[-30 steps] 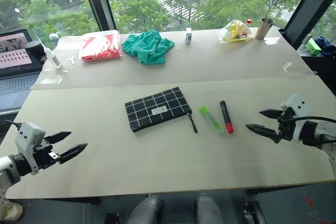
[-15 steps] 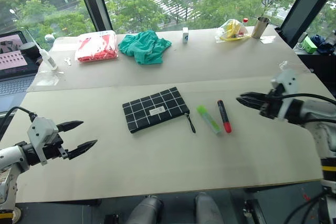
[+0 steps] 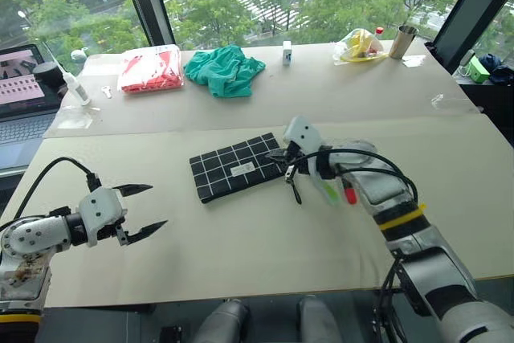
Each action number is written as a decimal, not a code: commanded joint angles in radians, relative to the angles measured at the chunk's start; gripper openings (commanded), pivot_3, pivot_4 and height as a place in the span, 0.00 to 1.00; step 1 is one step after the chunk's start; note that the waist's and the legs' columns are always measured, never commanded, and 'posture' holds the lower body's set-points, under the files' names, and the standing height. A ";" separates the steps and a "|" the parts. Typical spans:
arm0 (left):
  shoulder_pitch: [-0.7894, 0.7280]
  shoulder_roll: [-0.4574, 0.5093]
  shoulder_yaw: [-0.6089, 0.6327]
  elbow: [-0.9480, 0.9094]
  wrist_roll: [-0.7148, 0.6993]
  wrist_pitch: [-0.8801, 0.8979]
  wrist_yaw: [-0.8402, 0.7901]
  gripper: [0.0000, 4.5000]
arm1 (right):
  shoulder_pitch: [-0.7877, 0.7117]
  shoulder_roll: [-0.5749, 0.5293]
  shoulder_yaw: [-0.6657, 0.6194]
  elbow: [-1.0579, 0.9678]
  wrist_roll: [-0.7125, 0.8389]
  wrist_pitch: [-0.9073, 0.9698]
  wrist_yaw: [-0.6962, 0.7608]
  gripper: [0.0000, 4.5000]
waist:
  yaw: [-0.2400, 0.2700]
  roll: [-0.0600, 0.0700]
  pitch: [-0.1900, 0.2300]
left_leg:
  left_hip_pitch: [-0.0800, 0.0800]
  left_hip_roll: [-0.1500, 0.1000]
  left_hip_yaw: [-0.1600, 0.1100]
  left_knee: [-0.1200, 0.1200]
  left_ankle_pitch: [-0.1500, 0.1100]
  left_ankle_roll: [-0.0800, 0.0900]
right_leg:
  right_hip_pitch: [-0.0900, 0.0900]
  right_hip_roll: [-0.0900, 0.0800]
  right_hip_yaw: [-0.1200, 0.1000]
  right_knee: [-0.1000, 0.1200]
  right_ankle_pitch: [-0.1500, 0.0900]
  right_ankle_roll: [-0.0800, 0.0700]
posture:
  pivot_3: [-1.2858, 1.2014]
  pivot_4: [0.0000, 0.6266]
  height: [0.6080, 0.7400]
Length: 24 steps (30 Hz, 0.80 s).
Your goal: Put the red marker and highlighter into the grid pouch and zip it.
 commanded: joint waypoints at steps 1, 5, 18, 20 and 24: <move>-0.053 0.006 -0.031 0.036 0.052 -0.084 0.038 1.00 | -0.023 -0.016 0.086 0.071 -0.154 -0.121 -0.021 0.00 | -0.001 -0.001 0.000 | 0.000 0.000 0.000 0.000 0.000 0.000 | -0.001 0.000 0.000 0.000 0.000 0.000 | 0.52 0.24 1.00; -0.108 -0.012 -0.100 0.073 0.098 -0.133 0.057 1.00 | -0.001 -0.020 0.116 0.050 -0.193 -0.167 0.033 0.00 | -0.010 -0.001 -0.001 | -0.003 0.000 0.001 0.000 0.001 -0.001 | -0.005 0.000 0.000 0.002 0.000 0.000 | 0.52 0.24 1.00; -0.466 -0.038 -0.373 0.581 0.486 -0.549 0.318 1.00 | 0.060 -0.004 0.070 -0.051 -0.203 -0.155 0.074 0.00 | -0.015 -0.002 -0.003 | 0.004 0.000 0.001 0.000 0.002 -0.002 | 0.002 0.000 -0.001 0.002 0.001 -0.001 | 0.52 0.24 1.00; -0.522 -0.063 -0.396 0.640 0.511 -0.588 0.374 1.00 | 0.075 -0.006 0.062 -0.077 -0.199 -0.143 0.084 0.00 | -0.015 -0.002 -0.003 | 0.005 0.000 0.001 0.000 0.002 -0.002 | 0.002 0.000 -0.001 0.003 0.002 -0.001 | 0.52 0.24 1.00; -0.599 -0.100 -0.437 0.728 0.563 -0.677 0.474 1.00 | 0.108 -0.012 0.052 -0.126 -0.200 -0.120 0.100 0.00 | -0.006 -0.002 -0.003 | 0.005 0.000 0.001 0.001 0.002 -0.002 | 0.003 0.000 -0.001 0.003 0.002 0.000 | 0.52 0.24 1.00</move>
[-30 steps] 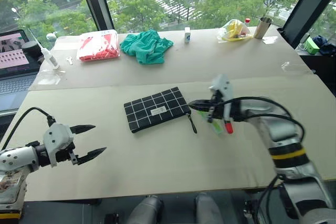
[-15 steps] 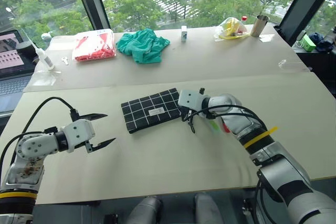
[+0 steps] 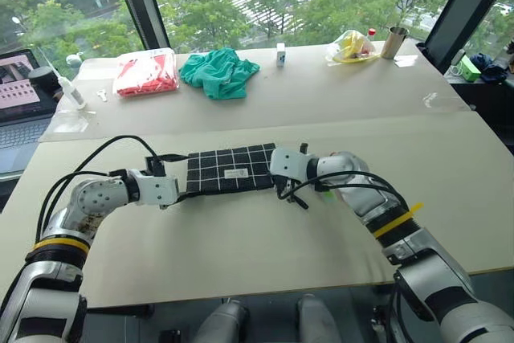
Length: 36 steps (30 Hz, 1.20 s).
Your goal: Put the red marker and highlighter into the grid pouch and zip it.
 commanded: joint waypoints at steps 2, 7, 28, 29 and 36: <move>-0.078 -0.032 -0.052 0.123 0.077 -0.109 0.116 1.00 | 0.032 -0.005 -0.030 -0.090 0.024 0.037 0.027 0.00 | 0.006 0.000 0.000 | -0.002 0.000 0.000 0.003 0.000 0.000 | -0.001 0.000 0.000 0.000 0.000 0.001 | 0.52 0.24 1.00; -0.133 -0.054 -0.068 0.192 0.041 -0.244 0.139 1.00 | 0.051 -0.010 -0.042 -0.119 0.015 0.057 0.028 0.00 | 0.005 0.000 0.000 | -0.009 -0.001 0.000 0.009 0.000 0.001 | -0.005 0.000 0.000 0.002 0.001 0.002 | 0.52 0.24 1.00; 0.023 -0.036 -0.065 -0.004 -0.377 -0.151 -0.272 0.02 | 0.022 -0.015 -0.058 -0.058 0.016 0.024 0.044 0.00 | -0.020 0.000 0.000 | -0.013 0.000 0.000 0.013 -0.001 0.002 | -0.009 0.000 0.000 0.010 0.001 0.002 | 0.52 0.24 1.00; 0.030 -0.033 -0.061 -0.019 -0.383 -0.135 -0.282 0.02 | 0.021 -0.014 -0.058 -0.055 0.017 0.021 0.045 0.00 | -0.020 0.000 0.000 | -0.013 0.000 0.000 0.013 -0.001 0.002 | -0.009 0.000 0.000 0.011 0.001 0.002 | 0.52 0.24 1.00; 0.097 -0.011 -0.032 -0.064 -0.357 0.034 -0.275 0.01 | -0.067 0.107 -0.230 0.018 0.139 0.024 -0.122 0.06 | -0.026 0.000 0.000 | -0.012 0.000 0.000 0.013 -0.001 0.002 | -0.010 0.000 0.000 0.010 0.001 0.002 | 0.52 0.24 1.00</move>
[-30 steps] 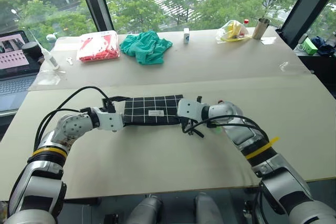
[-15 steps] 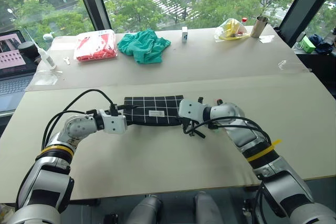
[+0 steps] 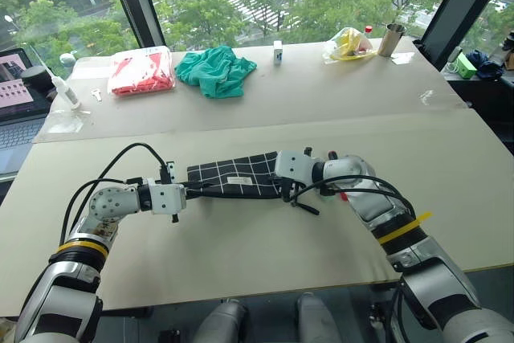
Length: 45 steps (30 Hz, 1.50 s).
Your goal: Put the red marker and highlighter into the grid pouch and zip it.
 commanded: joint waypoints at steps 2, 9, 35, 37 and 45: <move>0.049 0.007 0.075 -0.046 -0.005 0.132 0.082 0.00 | -0.149 0.109 -0.282 0.042 0.197 0.082 -0.179 0.16 | -0.007 0.000 0.000 | 0.000 0.000 0.000 -0.001 0.000 -0.001 | -0.001 0.000 0.001 0.000 0.000 0.000 | 0.52 0.24 1.00; 0.157 -0.036 0.164 -0.191 -0.055 0.317 0.192 0.00 | -0.135 0.038 -0.399 -0.054 0.301 0.270 -0.167 0.71 | 0.002 -0.002 -0.001 | 0.001 0.000 -0.001 0.000 -0.001 0.001 | 0.000 0.000 0.000 0.002 0.000 0.000 | 0.52 0.24 1.00; 0.324 -0.124 0.233 -0.665 -0.112 0.706 0.275 0.00 | 0.080 0.047 -0.179 -0.332 0.327 0.490 -0.207 0.81 | 0.009 -0.002 -0.001 | 0.001 0.001 0.006 0.000 -0.001 0.002 | -0.001 -0.001 0.004 -0.004 0.000 0.000 | 0.52 0.24 1.00; 0.325 -0.128 0.233 -0.669 -0.110 0.709 0.276 0.00 | 0.065 0.057 -0.183 -0.305 0.327 0.482 -0.216 0.81 | 0.009 -0.002 -0.001 | 0.001 0.001 0.006 0.000 -0.001 0.002 | -0.001 -0.001 0.004 -0.004 0.000 0.000 | 0.52 0.24 1.00; 0.329 -0.140 0.239 -0.681 -0.106 0.717 0.283 0.00 | 0.027 0.104 -0.166 -0.227 0.304 0.439 -0.244 0.70 | 0.007 -0.002 -0.001 | 0.001 0.001 0.006 0.000 -0.001 0.002 | -0.001 -0.001 0.004 -0.004 0.000 0.000 | 0.52 0.24 1.00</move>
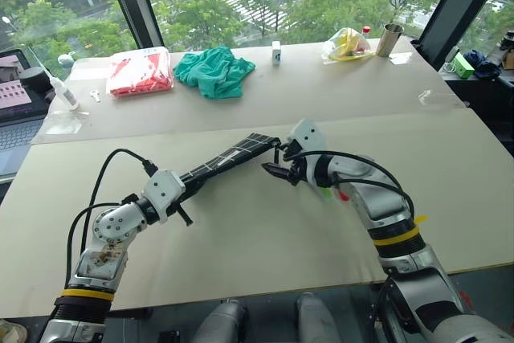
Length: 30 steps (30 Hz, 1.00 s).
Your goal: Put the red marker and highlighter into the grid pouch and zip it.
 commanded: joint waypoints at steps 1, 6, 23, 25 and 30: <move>0.001 -0.002 0.023 -0.037 -0.003 -0.002 0.010 0.00 | -0.021 0.021 0.002 -0.015 -0.003 -0.025 -0.010 0.66 | 0.000 0.000 0.000 | 0.000 0.000 0.000 0.000 0.000 0.000 | 0.000 0.000 0.000 0.000 0.000 0.000 | 0.52 0.24 1.00; 0.002 -0.011 0.025 -0.045 -0.002 0.004 0.020 0.00 | -0.006 0.013 0.010 -0.053 0.003 -0.029 0.025 0.25 | 0.000 0.000 0.000 | 0.000 0.000 0.000 0.000 0.000 0.000 | 0.000 0.000 0.000 0.000 0.000 0.000 | 0.52 0.24 1.00; -0.006 -0.038 0.020 -0.034 0.006 0.005 0.035 0.00 | -0.060 0.054 0.217 -0.097 -0.074 -0.099 0.135 0.02 | -0.003 0.000 0.000 | 0.000 0.000 0.000 0.000 0.000 0.000 | 0.000 0.000 0.000 0.000 0.000 0.000 | 0.52 0.24 1.00; -0.006 -0.039 0.019 -0.034 0.006 0.004 0.032 0.00 | -0.081 0.063 0.221 -0.096 -0.063 -0.118 0.169 0.02 | -0.003 0.000 0.000 | 0.000 0.000 0.000 0.000 0.000 0.000 | 0.000 0.000 0.000 0.000 0.000 0.000 | 0.52 0.24 1.00; -0.009 -0.036 0.021 -0.027 0.004 0.003 0.020 0.00 | -0.156 0.105 0.172 -0.106 0.056 -0.086 0.286 0.02 | -0.001 0.000 0.000 | 0.000 0.000 0.000 0.000 0.000 0.000 | 0.000 0.000 0.000 0.000 0.000 0.000 | 0.52 0.24 1.00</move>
